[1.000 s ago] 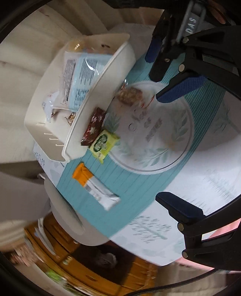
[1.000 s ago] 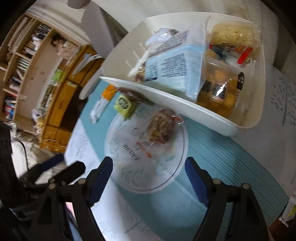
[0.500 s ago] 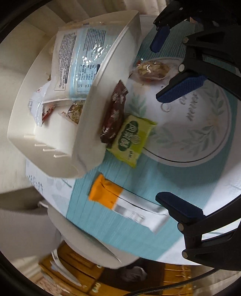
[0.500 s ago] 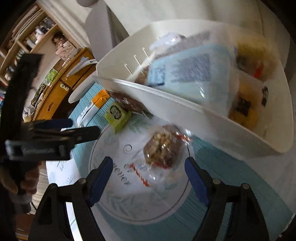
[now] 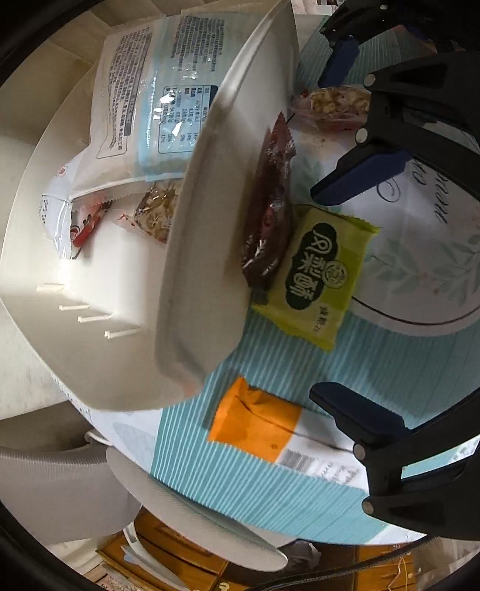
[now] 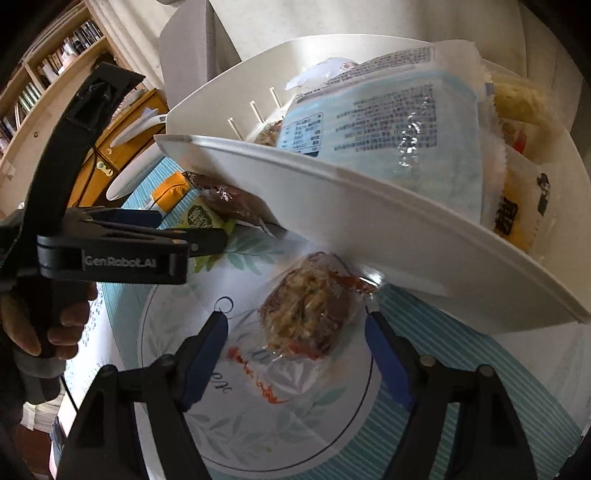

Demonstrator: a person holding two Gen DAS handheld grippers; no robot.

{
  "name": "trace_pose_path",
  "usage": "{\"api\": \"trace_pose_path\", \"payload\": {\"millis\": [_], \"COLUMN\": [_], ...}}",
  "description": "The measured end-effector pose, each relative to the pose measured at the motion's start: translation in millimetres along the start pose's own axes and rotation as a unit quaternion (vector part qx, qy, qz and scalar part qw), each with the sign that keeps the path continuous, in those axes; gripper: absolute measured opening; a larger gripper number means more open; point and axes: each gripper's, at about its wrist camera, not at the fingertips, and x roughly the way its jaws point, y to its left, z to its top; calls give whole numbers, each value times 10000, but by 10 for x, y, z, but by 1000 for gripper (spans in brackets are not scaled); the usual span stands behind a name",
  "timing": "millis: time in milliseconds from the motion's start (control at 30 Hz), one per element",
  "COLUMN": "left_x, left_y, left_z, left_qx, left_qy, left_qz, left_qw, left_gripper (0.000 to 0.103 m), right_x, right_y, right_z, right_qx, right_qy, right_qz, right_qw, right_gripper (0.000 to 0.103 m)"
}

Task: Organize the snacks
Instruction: 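Grasp the clear nut pack with the right tool while the left tool grasps the yellow-green packet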

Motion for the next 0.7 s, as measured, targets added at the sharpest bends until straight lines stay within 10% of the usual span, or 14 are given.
{"api": "trace_pose_path", "payload": {"millis": [367, 700], "left_x": [-19, -124], "left_y": [-134, -171], "left_z": [-107, -271], "left_qx": [-18, -712], "left_qy": [-482, -682], "left_qz": [128, 269], "left_qw": [9988, 9948], "left_gripper": [64, 56], "right_x": [107, 98], "right_y": [115, 86], "right_z": [61, 90], "right_qx": [-352, -434], "right_qy": [10, 349], "right_qz": [-47, 168], "right_qw": [9994, 9983], "right_gripper": [64, 56]}}
